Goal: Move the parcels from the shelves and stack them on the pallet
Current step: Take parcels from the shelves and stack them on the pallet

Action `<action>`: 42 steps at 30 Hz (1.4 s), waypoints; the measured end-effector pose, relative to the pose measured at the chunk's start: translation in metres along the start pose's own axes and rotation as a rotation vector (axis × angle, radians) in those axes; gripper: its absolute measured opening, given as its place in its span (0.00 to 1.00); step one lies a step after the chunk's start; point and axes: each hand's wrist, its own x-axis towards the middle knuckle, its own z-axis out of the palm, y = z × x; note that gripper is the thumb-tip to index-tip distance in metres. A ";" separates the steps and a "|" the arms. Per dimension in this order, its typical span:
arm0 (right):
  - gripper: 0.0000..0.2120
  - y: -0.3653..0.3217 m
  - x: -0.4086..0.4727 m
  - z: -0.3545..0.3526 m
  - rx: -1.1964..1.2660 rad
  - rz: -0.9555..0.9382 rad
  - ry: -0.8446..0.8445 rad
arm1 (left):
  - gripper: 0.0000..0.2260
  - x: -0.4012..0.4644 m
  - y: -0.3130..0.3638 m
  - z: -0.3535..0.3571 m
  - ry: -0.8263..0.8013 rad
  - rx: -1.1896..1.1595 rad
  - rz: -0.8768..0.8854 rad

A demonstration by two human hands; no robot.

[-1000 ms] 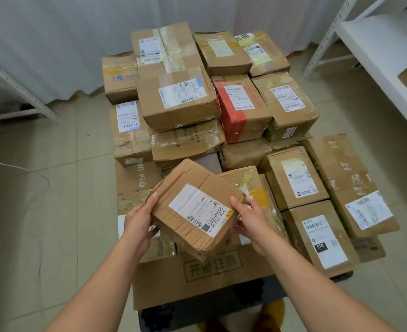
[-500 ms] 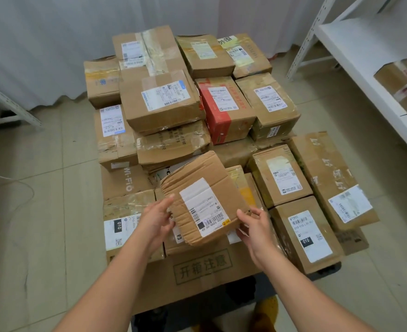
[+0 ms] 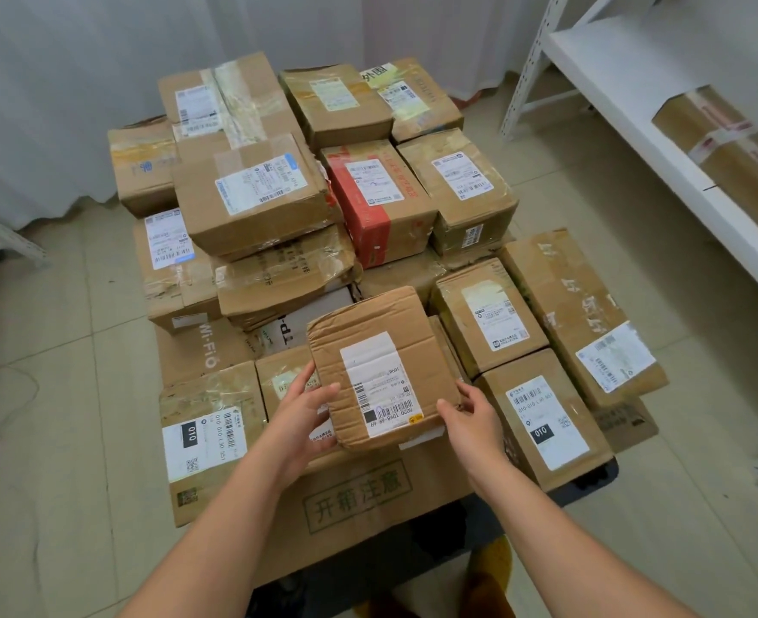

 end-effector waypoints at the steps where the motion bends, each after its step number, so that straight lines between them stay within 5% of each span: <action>1: 0.22 0.001 0.000 -0.003 -0.006 0.001 0.011 | 0.29 -0.001 0.000 0.002 -0.007 -0.004 -0.007; 21: 0.22 -0.027 0.002 -0.049 -0.105 0.012 -0.056 | 0.29 -0.040 0.005 0.034 0.219 0.171 0.035; 28: 0.20 -0.084 -0.029 -0.114 -0.084 -0.084 -0.060 | 0.12 -0.100 0.038 0.080 0.286 0.200 0.087; 42: 0.11 -0.100 -0.154 -0.327 0.187 -0.225 0.328 | 0.08 -0.241 0.053 0.292 -0.124 0.439 0.254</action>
